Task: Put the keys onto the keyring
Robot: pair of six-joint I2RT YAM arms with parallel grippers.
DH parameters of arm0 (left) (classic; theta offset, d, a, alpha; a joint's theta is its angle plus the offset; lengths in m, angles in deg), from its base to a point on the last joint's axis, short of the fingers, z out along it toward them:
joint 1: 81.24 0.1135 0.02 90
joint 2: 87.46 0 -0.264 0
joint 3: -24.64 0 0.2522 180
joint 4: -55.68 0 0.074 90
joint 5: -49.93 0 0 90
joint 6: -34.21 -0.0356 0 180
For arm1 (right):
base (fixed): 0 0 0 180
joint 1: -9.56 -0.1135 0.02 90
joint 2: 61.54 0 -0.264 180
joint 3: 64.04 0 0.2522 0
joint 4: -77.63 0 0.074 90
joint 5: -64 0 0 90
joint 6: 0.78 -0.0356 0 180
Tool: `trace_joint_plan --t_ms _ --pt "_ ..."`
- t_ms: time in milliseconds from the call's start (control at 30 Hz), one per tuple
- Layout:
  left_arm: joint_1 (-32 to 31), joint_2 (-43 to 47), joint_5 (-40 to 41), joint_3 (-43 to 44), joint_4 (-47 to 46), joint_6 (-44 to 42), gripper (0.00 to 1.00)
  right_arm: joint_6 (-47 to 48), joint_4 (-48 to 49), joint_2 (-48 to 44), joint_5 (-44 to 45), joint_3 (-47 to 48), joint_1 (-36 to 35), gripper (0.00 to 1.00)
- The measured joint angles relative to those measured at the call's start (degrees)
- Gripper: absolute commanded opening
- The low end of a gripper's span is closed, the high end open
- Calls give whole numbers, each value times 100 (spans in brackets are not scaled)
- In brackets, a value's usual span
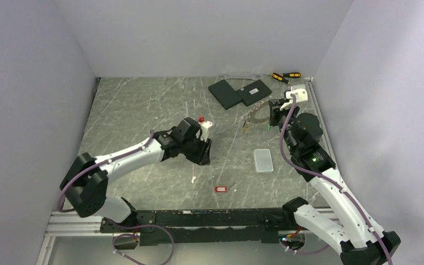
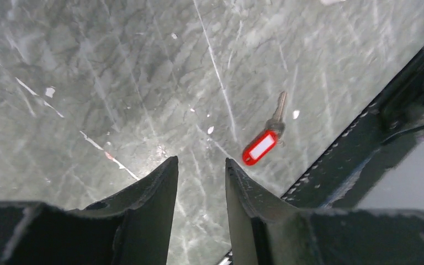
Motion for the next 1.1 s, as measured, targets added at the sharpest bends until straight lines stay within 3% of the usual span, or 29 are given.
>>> trace_joint_plan --t_ms 167,267,533,667,833,1100 --pt "-1163 610 1143 -476 -273 -846 45 0 -87 4 -22 0 0 0" --pt "-1840 721 1399 -745 -621 -1298 46 0 -190 9 -57 0 0 0" --pt "-2328 282 1530 -804 -1150 -2074 44 -109 -232 -42 -142 -20 0 0" --pt "-2503 -306 1980 -317 -1058 -1611 45 -142 -245 -79 -144 -26 0 0" --pt "-2785 -378 2758 -260 -1069 -669 47 -153 -247 -81 -133 -26 0 0" --pt "-3368 -721 4065 118 -341 1287 48 -153 -247 -83 -85 -28 0 0"
